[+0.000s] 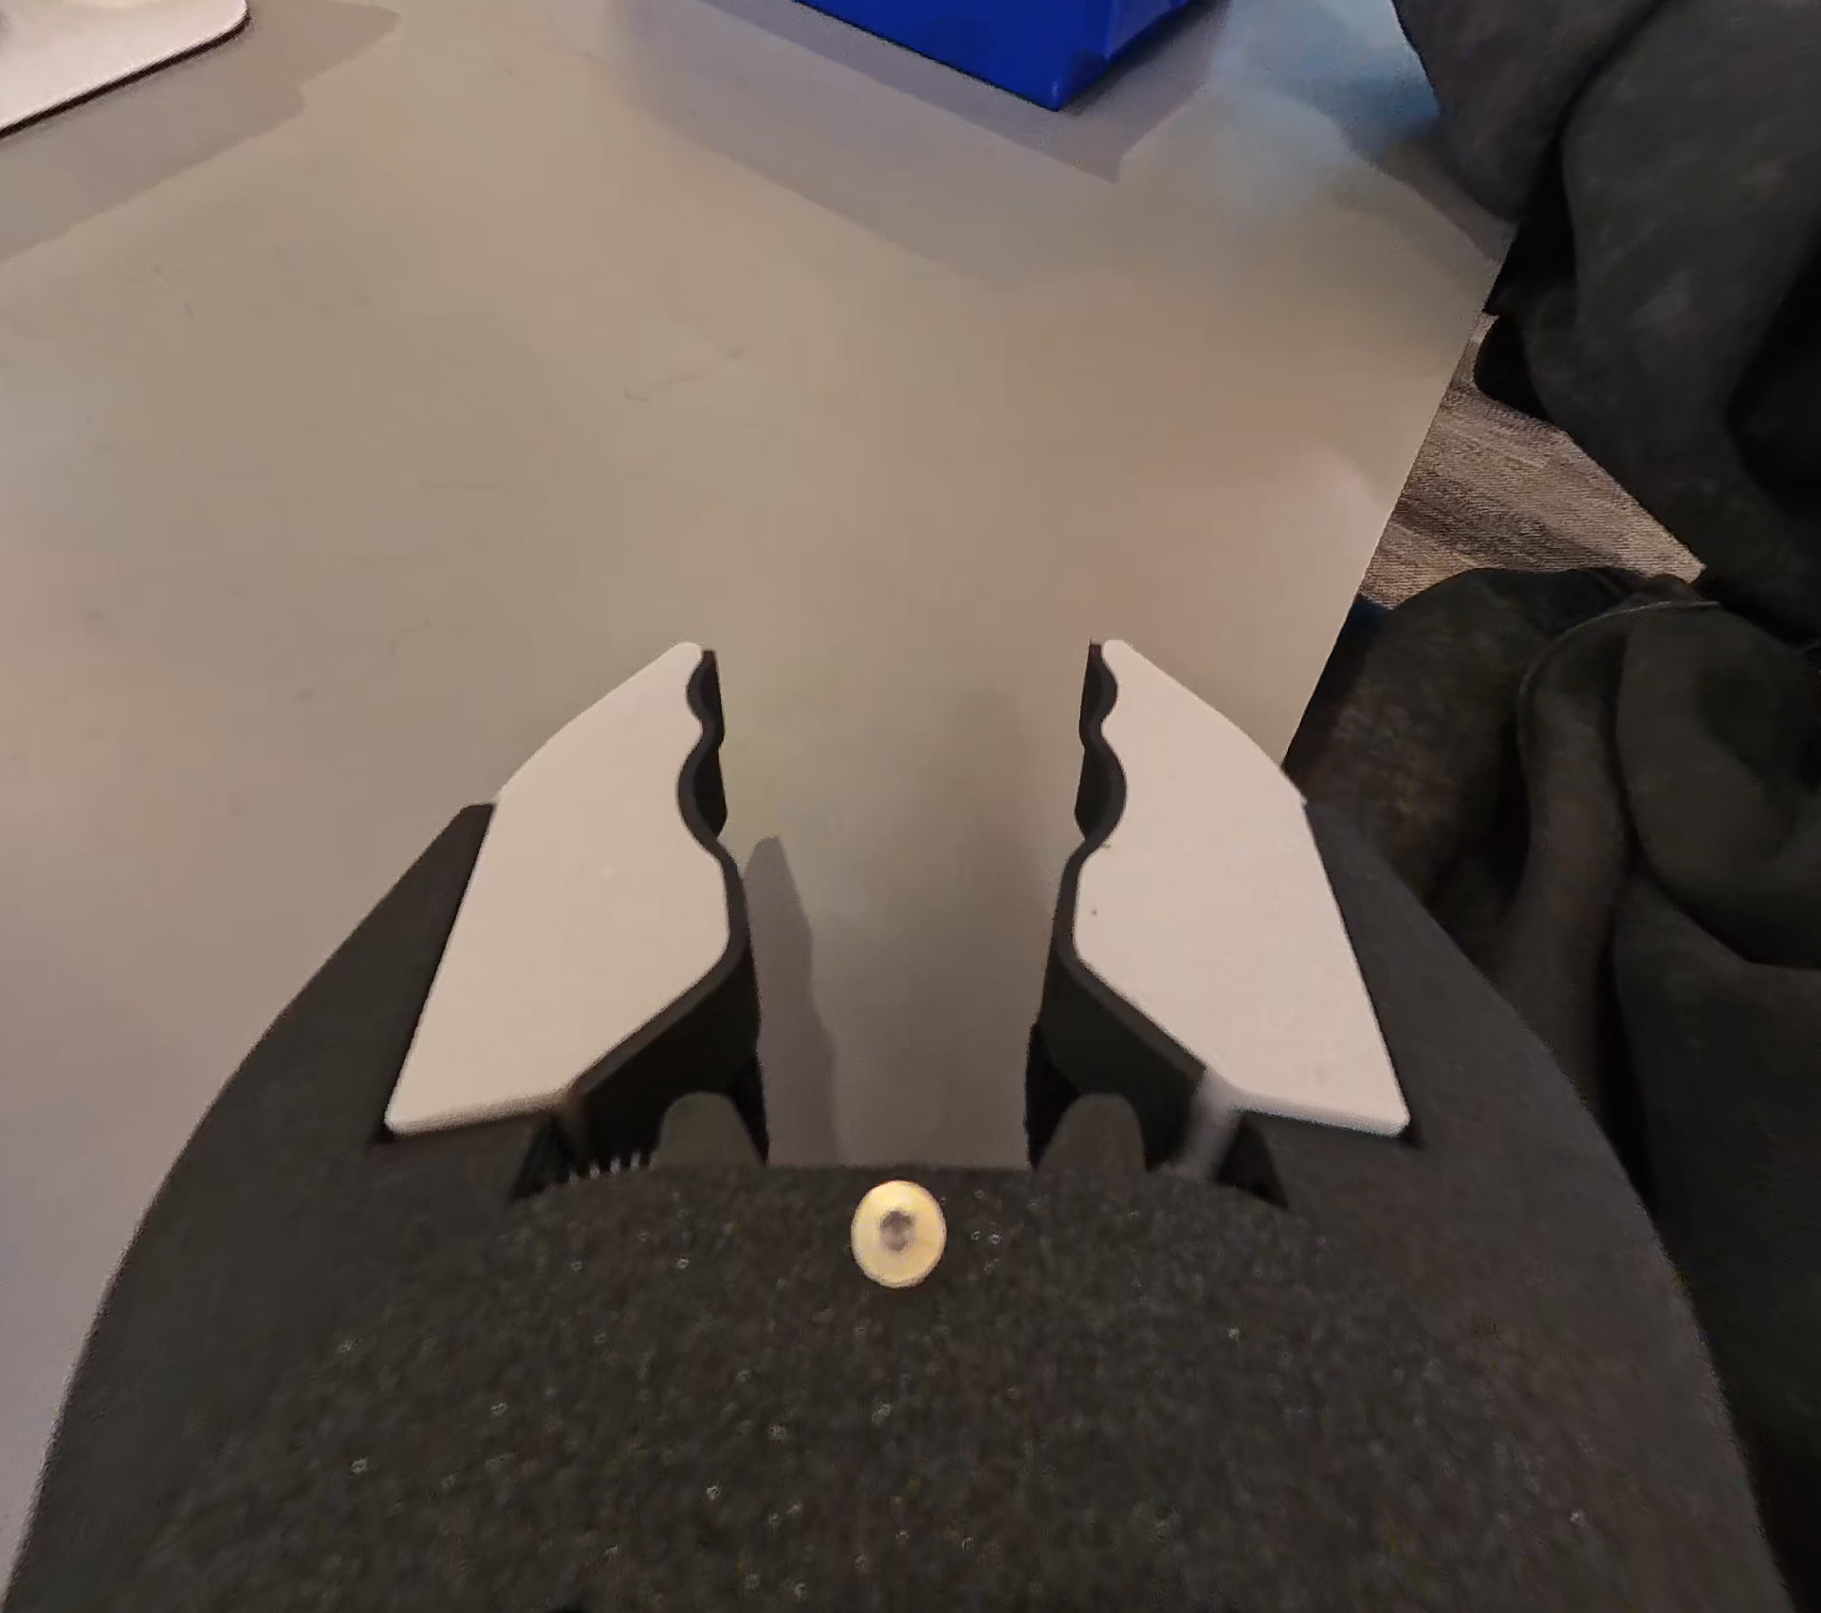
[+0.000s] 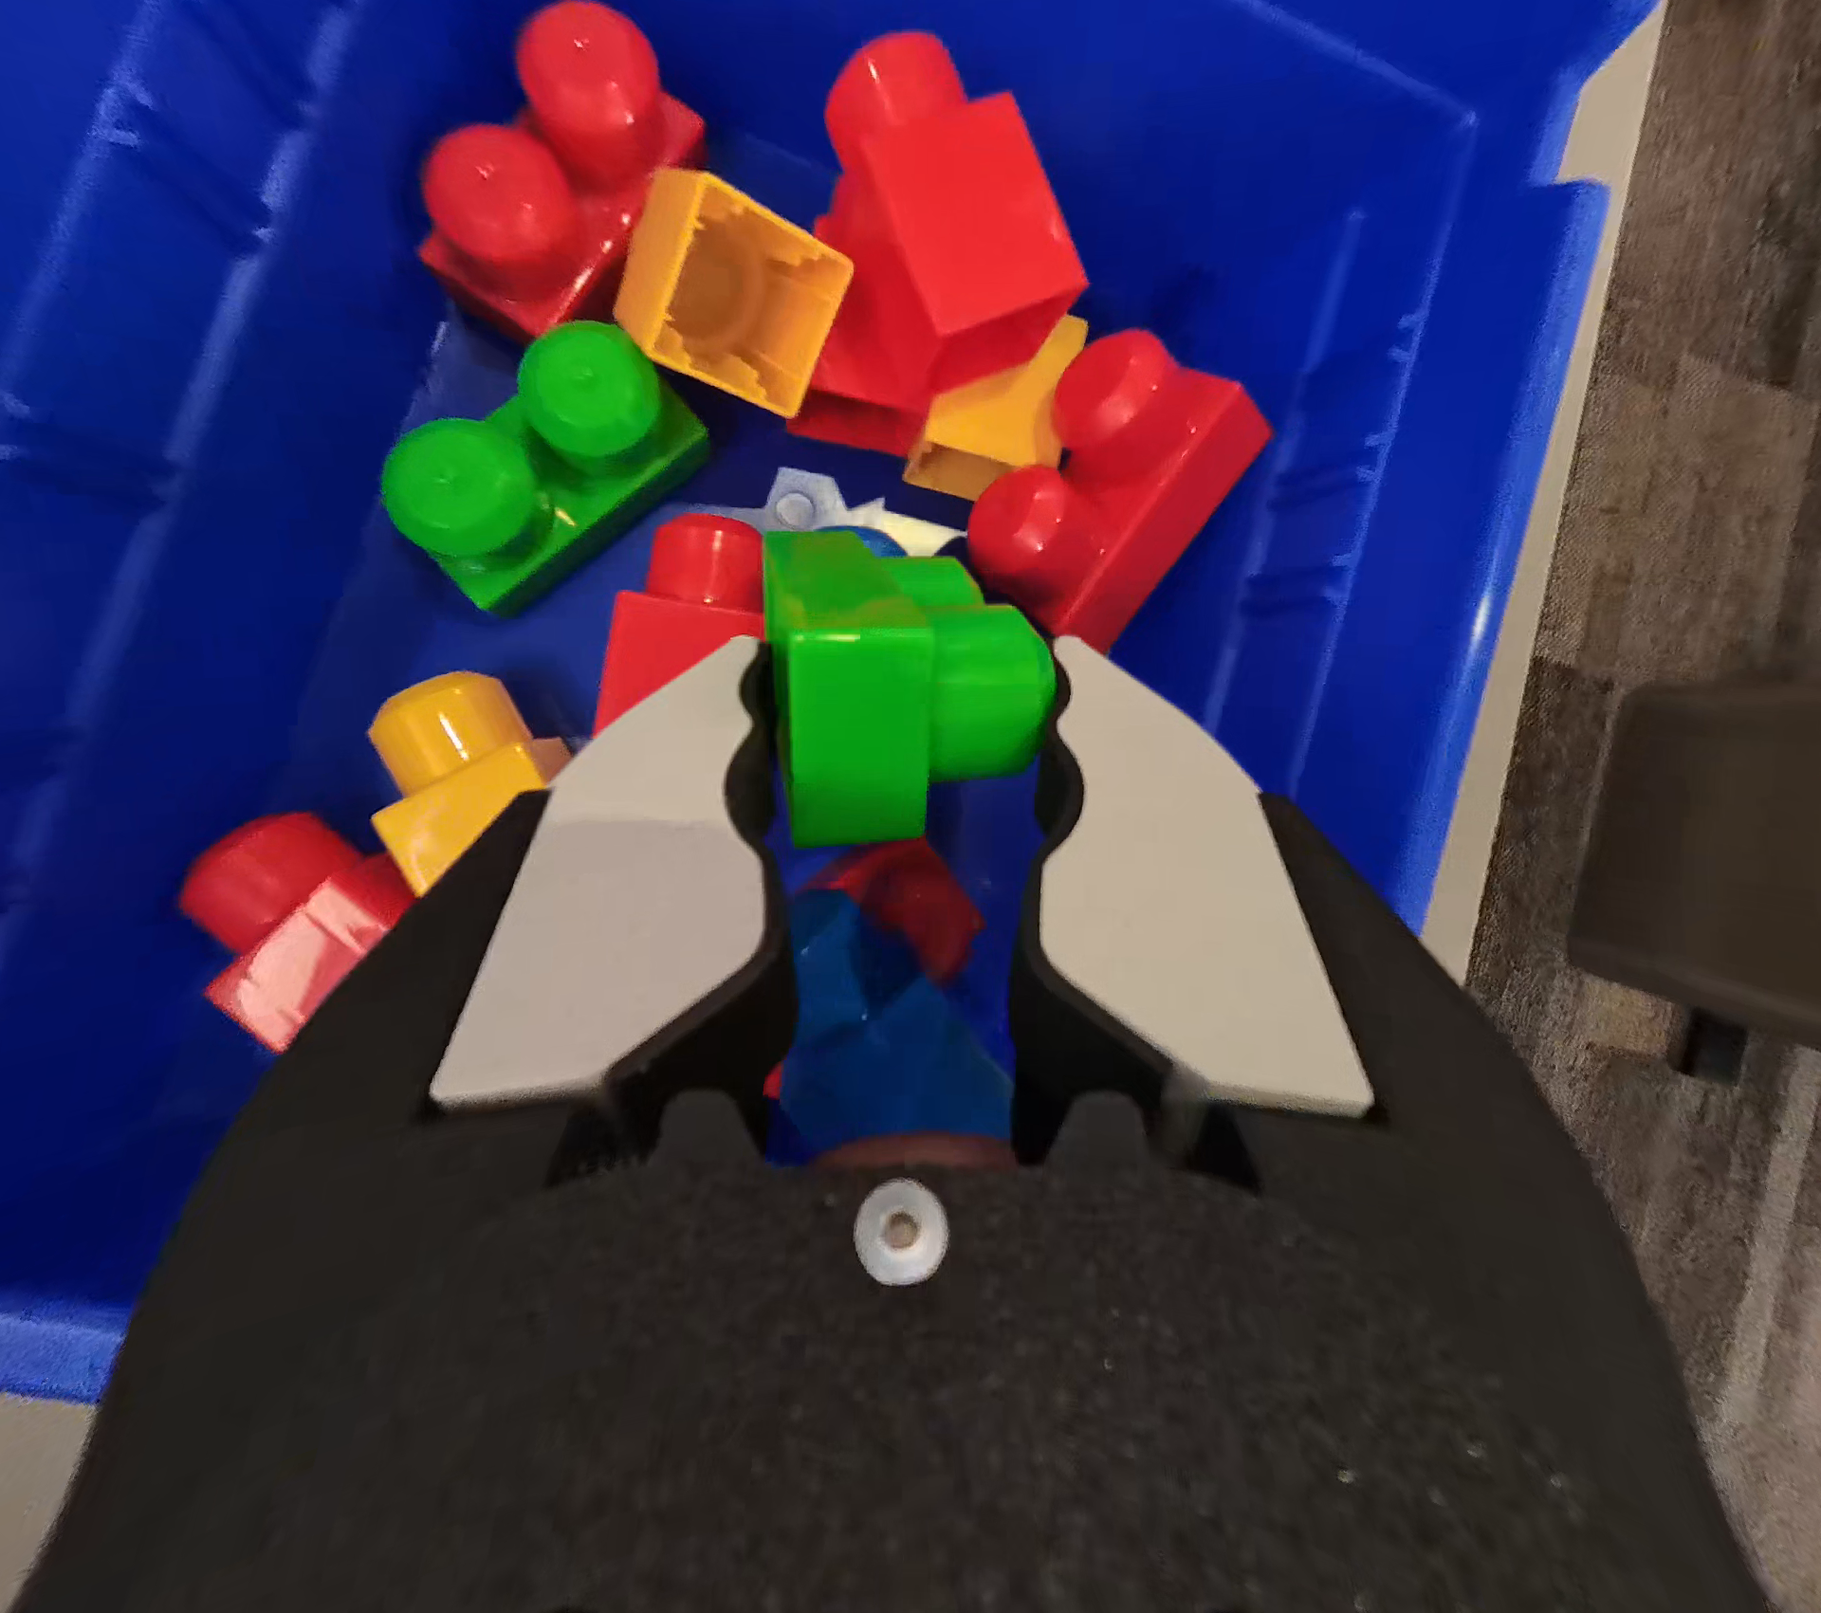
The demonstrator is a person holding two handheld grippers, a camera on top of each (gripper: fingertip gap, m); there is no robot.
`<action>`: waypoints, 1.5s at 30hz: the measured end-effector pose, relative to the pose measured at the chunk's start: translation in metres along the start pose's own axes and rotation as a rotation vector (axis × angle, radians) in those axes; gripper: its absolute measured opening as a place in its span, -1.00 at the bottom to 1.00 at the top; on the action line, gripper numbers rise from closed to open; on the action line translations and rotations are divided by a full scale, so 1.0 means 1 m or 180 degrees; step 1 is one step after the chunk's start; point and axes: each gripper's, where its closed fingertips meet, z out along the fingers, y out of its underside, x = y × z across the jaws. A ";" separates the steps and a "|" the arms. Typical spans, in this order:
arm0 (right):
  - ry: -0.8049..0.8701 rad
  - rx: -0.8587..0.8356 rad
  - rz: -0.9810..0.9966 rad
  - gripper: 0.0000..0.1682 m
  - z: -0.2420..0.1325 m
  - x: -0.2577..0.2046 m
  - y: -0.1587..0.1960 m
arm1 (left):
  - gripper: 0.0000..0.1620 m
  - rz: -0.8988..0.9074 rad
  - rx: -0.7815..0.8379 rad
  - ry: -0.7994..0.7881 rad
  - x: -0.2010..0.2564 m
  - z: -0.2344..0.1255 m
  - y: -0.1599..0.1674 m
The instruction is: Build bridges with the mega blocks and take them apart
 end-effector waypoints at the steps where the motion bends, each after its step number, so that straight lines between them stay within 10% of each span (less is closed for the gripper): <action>1: -0.0007 -0.0030 0.0027 -0.36 0.001 0.001 0.001 | -0.14 0.0004 -0.0002 -0.0017 0.000 -0.001 0.001; 11: 0.0023 0.0889 -0.0056 -0.10 -0.109 -0.015 -0.045 | -0.14 -0.0062 0.0031 -0.0094 -0.001 -0.010 0.002; 17: -0.1461 0.2280 -0.0702 -0.11 -0.193 -0.181 -0.075 | -0.12 -0.0091 0.0083 -0.0116 -0.003 -0.014 0.000; 21: -0.2722 0.2030 -0.0936 -0.11 -0.171 -0.312 -0.029 | -0.10 -0.0090 0.0117 -0.0117 -0.005 -0.015 -0.003; 24: -0.2728 0.1980 -0.1133 -0.12 -0.144 -0.351 0.005 | -0.10 -0.0095 0.0108 -0.0149 -0.009 -0.015 -0.002; 34: -0.2580 0.2130 -0.1360 -0.21 -0.149 -0.360 0.043 | -0.07 0.0015 -0.0160 -0.0209 -0.033 -0.027 0.005; 45: -0.2701 0.2003 -0.1462 -0.27 -0.138 -0.367 0.048 | -0.07 0.1136 -0.0819 -0.1003 -0.213 -0.151 -0.074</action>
